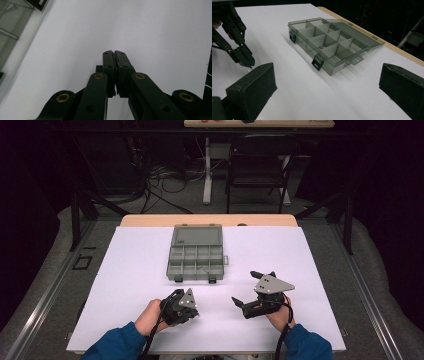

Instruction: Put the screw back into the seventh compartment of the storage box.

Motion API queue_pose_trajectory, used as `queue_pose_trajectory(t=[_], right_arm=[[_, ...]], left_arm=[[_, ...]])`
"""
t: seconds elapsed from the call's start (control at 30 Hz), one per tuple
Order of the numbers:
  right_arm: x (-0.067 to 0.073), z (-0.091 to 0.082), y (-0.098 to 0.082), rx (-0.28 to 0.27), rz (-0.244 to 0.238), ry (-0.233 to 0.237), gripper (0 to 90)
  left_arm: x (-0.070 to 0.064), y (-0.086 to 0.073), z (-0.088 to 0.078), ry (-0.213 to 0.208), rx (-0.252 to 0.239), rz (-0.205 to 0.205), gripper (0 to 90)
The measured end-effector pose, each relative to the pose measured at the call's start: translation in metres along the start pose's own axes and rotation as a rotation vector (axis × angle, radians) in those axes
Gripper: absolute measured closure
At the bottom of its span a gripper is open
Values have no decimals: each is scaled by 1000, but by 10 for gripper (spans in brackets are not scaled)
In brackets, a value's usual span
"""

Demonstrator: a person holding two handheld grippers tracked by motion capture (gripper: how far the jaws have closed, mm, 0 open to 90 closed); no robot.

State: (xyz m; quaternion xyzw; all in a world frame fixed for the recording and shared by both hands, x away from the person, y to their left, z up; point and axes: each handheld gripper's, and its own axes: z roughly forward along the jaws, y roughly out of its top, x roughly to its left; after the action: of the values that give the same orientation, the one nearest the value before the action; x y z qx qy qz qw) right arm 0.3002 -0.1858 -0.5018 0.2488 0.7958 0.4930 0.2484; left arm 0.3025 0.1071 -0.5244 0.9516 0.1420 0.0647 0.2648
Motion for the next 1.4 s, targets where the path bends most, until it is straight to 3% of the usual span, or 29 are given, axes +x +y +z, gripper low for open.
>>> queue_pose_trajectory(t=[0.27,1.4], right_arm=[[0,0,0,-1,-1,-1,0],[-1,0,0,-3,-3,-2,0]], left_arm=[[2,0,-4,46,-32,-3,881],[27,17,-19,97,-97,-18,880]])
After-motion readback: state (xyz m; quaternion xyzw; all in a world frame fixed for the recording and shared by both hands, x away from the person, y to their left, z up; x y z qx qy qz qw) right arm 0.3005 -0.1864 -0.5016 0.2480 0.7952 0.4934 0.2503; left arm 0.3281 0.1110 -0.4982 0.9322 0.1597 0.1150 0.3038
